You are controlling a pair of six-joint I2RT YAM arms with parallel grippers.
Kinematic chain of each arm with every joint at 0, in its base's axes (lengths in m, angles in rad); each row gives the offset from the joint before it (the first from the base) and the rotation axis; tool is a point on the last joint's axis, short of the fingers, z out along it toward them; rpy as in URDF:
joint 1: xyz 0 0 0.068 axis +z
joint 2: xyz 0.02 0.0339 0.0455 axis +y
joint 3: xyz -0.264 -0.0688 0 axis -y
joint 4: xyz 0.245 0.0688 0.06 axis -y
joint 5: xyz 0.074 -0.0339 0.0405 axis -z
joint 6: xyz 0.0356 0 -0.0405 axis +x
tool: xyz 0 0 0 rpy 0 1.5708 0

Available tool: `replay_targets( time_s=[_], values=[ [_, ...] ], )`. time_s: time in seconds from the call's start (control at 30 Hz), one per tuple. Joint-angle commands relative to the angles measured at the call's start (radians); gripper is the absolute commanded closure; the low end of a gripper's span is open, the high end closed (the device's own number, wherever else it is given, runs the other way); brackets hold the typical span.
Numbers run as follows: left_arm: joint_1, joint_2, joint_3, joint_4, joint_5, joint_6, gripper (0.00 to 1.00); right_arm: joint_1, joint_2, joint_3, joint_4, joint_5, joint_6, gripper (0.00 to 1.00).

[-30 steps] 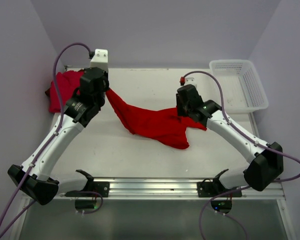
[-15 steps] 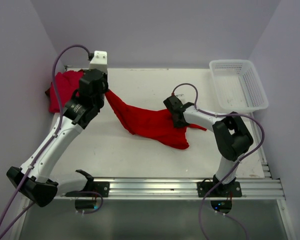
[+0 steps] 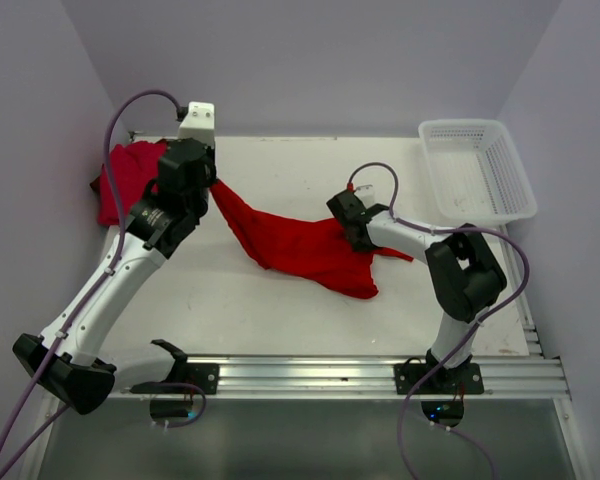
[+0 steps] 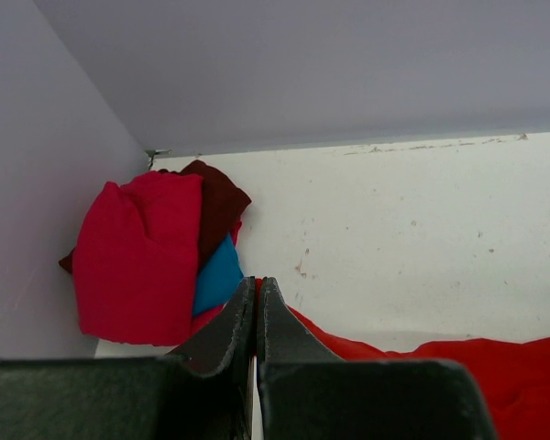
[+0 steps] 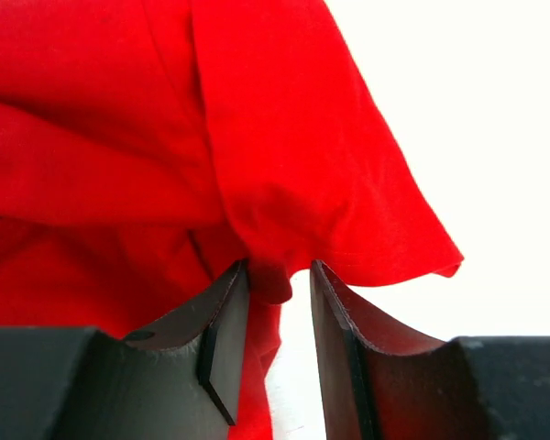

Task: Fold and stack the t-shirts
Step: Flatten the tshirt out

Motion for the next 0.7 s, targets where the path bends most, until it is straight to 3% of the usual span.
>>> replay_targets(
  time_s=[0.0, 0.1, 0.13, 0.23, 0.53, 0.67],
  values=[
    [-0.003, -0.015, 0.004, 0.021, 0.004, -0.023, 1.00, -0.003, -0.014, 0.052, -0.013, 0.080, 0.026, 0.64],
    [-0.005, -0.019, 0.000, 0.021, -0.001, -0.020, 1.00, -0.003, -0.003, 0.058, -0.018, 0.085, 0.035, 0.73],
    [-0.005, -0.022, 0.000, 0.021, -0.001, -0.020, 1.00, -0.003, -0.006, 0.058, -0.017, 0.085, 0.035, 0.83],
    [-0.006, -0.021, 0.000, 0.023, -0.002, -0.018, 1.00, -0.002, -0.011, 0.053, -0.018, 0.094, 0.035, 1.00],
    [-0.012, -0.018, -0.001, 0.026, -0.001, -0.018, 1.00, 0.000, -0.067, 0.046, -0.030, 0.100, 0.027, 1.00],
    [-0.015, -0.033, -0.007, 0.038, 0.002, -0.012, 1.00, 0.011, -0.292, -0.034, 0.045, 0.071, 0.004, 1.00]
  ],
)
